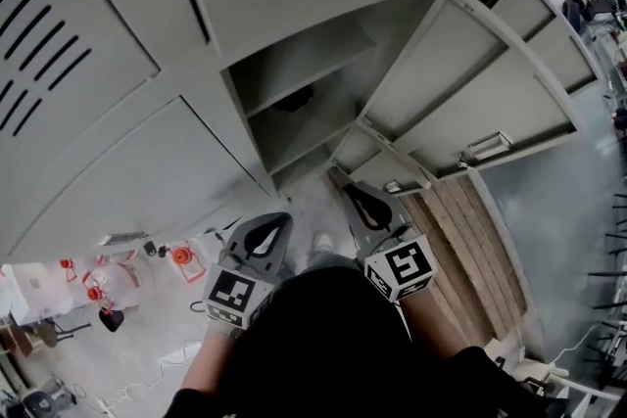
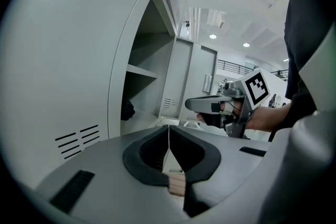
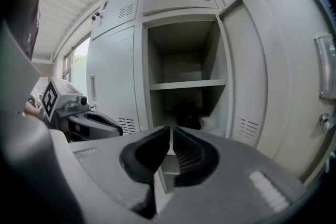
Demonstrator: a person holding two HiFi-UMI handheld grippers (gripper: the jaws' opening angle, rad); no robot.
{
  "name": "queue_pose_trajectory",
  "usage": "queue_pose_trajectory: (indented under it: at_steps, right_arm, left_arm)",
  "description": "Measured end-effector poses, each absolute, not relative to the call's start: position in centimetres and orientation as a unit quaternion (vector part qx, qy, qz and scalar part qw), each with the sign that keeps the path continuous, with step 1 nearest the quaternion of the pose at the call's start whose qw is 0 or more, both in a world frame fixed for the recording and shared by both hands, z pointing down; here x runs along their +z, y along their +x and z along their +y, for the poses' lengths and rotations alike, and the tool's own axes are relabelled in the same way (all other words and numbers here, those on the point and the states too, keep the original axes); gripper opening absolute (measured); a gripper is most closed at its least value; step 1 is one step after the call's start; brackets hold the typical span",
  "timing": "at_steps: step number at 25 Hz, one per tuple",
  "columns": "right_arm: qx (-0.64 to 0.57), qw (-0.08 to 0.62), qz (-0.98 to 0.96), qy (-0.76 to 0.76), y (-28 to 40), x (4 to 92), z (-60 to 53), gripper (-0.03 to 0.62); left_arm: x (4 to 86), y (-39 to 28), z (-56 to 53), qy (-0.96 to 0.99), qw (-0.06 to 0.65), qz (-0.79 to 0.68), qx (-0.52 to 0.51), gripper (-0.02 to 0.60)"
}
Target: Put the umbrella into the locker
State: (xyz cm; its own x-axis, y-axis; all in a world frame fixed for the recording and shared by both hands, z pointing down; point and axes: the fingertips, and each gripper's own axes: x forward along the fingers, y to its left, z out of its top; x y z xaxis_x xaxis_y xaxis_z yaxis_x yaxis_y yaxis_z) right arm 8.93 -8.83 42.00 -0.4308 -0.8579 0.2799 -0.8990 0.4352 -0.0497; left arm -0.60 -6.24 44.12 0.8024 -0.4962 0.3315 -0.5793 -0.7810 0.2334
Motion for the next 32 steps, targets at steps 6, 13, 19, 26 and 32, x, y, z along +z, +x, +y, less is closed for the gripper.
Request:
queue_pose_trajectory:
  at_steps: [6, 13, 19, 26, 32]
  right_arm:
    - [0.112, 0.105, -0.841, 0.518, 8.9, 42.8, -8.4, 0.014]
    - [0.111, 0.115, -0.837, 0.523, 9.2, 43.3, -8.4, 0.011]
    - [0.109, 0.122, -0.836, 0.524, 9.4, 43.6, -8.6, 0.011]
    - [0.109, 0.126, -0.836, 0.522, 9.4, 43.9, -8.7, 0.011]
    - [0.107, 0.132, -0.835, 0.523, 9.6, 44.1, -8.8, 0.011]
  left_arm:
    - [44.3, -0.5, -6.6, 0.938, 0.164, -0.280, 0.127, 0.010]
    - [44.3, -0.1, -6.8, 0.939, 0.162, -0.275, 0.129, 0.011]
    - [44.3, 0.0, -7.0, 0.938, 0.162, -0.277, 0.128, 0.010]
    - [44.8, -0.2, -7.2, 0.939, 0.151, -0.280, 0.129, 0.010]
    - [45.1, -0.3, -7.5, 0.941, 0.135, -0.282, 0.131, 0.011]
